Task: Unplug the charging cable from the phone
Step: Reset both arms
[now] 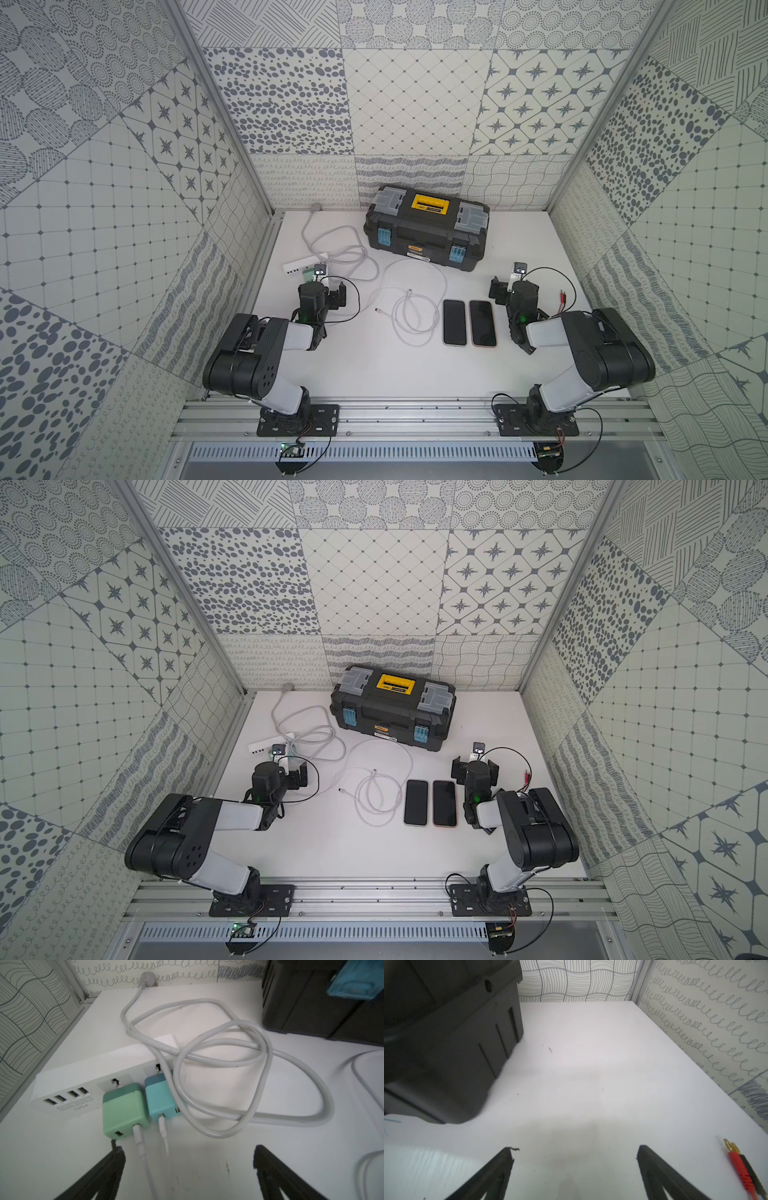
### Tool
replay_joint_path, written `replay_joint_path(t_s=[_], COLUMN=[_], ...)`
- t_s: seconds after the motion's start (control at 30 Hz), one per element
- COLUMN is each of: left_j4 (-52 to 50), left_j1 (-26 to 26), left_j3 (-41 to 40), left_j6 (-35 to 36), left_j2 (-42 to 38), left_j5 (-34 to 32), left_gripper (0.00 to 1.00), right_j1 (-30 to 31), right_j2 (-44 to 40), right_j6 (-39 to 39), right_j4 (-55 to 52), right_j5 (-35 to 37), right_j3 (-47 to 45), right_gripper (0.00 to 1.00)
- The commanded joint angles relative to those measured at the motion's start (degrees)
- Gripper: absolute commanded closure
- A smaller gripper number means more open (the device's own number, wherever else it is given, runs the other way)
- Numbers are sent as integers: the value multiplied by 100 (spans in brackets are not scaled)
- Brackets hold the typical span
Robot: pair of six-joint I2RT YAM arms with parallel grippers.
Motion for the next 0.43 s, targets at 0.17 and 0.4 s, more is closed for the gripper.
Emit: replay_joint_path(t_s=[0.17,0.4], left_j4=[203,302], left_j1=[-34,-67], left_j3=[181,147], left_j6=[438,506], left_j2=[21,40], left_j5=[783,811], left_gripper=[1,1], right_j1=[-22,-17], right_j2=[5,9], right_j6=[-64,-63], right_j4=[619,608], right_j5=[-139,-143], right_j3=[82,83], right_gripper=[3,3])
